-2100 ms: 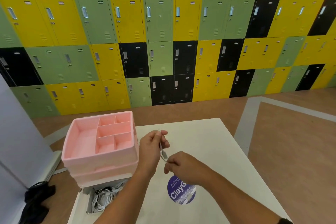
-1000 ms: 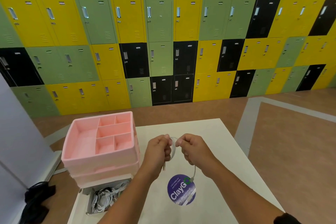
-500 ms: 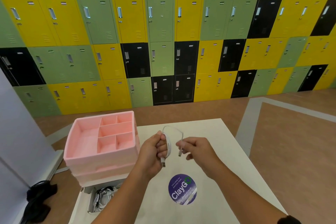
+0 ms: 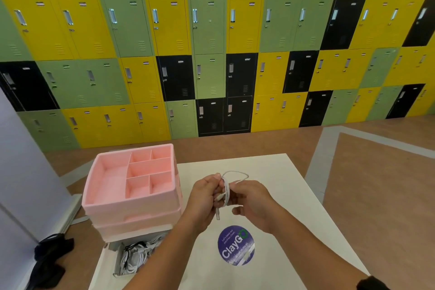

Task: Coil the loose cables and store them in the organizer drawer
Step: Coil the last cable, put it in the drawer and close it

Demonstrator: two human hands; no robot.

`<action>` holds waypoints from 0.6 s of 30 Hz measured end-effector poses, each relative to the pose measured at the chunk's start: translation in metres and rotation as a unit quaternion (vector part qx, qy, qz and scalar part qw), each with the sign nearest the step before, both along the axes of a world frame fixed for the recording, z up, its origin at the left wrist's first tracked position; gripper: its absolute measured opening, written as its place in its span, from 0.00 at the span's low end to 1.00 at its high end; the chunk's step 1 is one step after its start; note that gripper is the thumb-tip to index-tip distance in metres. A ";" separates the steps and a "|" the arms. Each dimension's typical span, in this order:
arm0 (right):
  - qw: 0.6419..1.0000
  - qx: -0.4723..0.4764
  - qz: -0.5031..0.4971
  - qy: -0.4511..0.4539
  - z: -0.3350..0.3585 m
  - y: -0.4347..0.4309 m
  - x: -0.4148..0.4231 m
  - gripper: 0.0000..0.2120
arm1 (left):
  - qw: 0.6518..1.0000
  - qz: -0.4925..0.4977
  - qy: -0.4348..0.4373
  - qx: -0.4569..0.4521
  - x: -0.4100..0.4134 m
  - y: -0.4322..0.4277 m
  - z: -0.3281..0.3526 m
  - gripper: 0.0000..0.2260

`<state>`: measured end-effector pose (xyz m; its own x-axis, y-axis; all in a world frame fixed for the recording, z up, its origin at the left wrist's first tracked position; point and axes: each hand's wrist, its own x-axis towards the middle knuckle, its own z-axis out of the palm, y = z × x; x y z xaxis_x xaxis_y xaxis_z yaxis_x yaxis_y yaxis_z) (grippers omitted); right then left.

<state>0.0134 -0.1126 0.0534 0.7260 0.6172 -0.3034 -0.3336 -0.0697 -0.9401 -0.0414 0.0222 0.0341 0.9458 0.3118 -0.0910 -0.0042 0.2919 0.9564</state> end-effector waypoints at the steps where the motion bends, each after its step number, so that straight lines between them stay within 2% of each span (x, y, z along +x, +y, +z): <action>1: 1.000 -0.003 0.010 0.007 -0.001 0.001 -0.002 0.15 | 1.000 0.007 0.000 0.024 0.001 0.000 -0.001 0.17; 6: 0.993 -0.076 0.029 -0.080 -0.004 0.004 -0.004 0.04 | 0.992 0.046 -0.004 0.114 0.004 -0.001 -0.005 0.18; 9: 0.989 -0.100 0.020 -0.107 -0.002 0.004 -0.001 0.01 | 0.987 0.068 0.001 0.148 0.004 -0.002 -0.010 0.17; 10: 0.988 -0.111 0.017 -0.110 -0.003 0.004 0.000 0.04 | 0.986 0.079 0.004 0.150 0.004 -0.002 -0.010 0.17; 12: 0.982 -0.152 0.019 -0.110 -0.009 0.002 0.001 0.12 | 0.985 0.118 0.006 0.123 0.006 0.001 -0.008 0.16; 15: 0.957 -0.238 0.094 -0.139 -0.024 -0.008 -0.002 0.08 | 0.986 0.162 0.004 0.047 0.011 0.018 -0.005 0.15; 18: 0.935 -0.282 0.143 -0.159 -0.031 -0.016 -0.004 0.09 | 0.986 0.167 0.009 -0.011 0.013 0.026 -0.004 0.16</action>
<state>0.0093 -0.1283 0.0219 0.6643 0.6074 -0.4356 0.0658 -0.6280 -0.7755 -0.0289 0.0482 0.0306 0.7890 0.6031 -0.1177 -0.0865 0.2986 0.9504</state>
